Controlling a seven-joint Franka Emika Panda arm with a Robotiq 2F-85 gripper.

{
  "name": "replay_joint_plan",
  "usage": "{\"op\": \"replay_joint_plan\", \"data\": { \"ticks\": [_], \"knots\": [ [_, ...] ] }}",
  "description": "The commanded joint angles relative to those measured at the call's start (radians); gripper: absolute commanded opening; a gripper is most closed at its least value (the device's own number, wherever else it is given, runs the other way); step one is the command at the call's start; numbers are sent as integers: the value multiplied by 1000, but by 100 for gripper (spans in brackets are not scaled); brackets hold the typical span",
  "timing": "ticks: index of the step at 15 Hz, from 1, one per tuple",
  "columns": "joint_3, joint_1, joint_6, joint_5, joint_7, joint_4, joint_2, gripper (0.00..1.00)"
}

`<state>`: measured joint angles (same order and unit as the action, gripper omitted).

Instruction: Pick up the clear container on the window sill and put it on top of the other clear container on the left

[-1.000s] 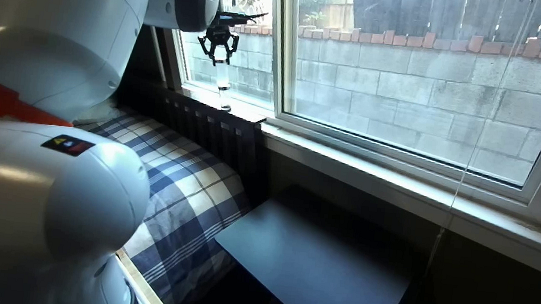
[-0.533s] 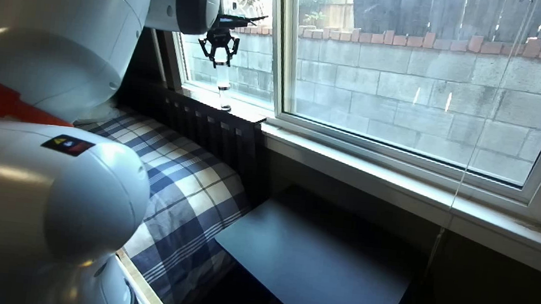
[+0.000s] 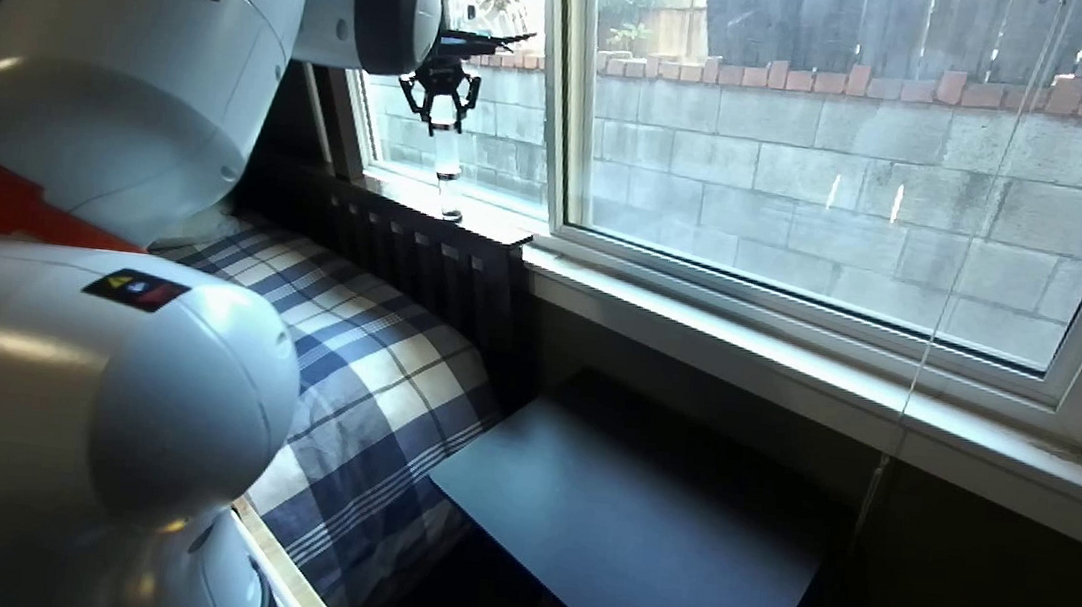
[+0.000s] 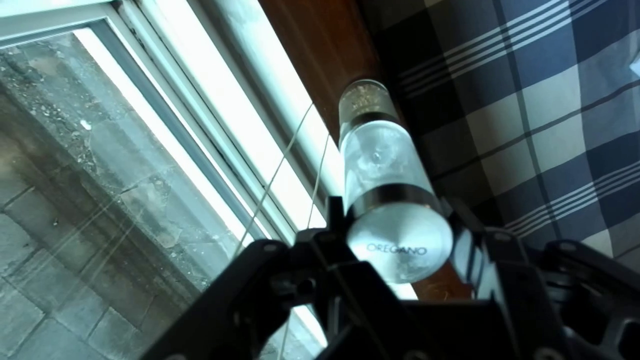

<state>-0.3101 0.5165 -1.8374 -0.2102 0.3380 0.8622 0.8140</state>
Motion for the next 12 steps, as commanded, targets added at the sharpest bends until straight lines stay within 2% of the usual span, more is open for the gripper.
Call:
{"op": "replay_joint_plan", "data": {
  "ticks": [1, 2, 3, 4, 5, 6, 9, 12],
  "knots": [
    [3, 14, 48, 3, -15, -56, 28, 25],
    [1, 14, 53, 4, -11, -58, 29, 25],
    [29, 31, 72, 29, 2, -81, 38, 26],
    [31, 33, 77, 29, 3, -87, 40, 75],
    [35, 38, 91, 30, 2, -99, 44, 76],
    [10, 23, 91, 15, -4, -86, 40, 83],
    [9, 26, 102, 15, -4, -101, 45, 100],
    [7, 26, 100, 17, -3, -108, 47, 100]
  ]
}}
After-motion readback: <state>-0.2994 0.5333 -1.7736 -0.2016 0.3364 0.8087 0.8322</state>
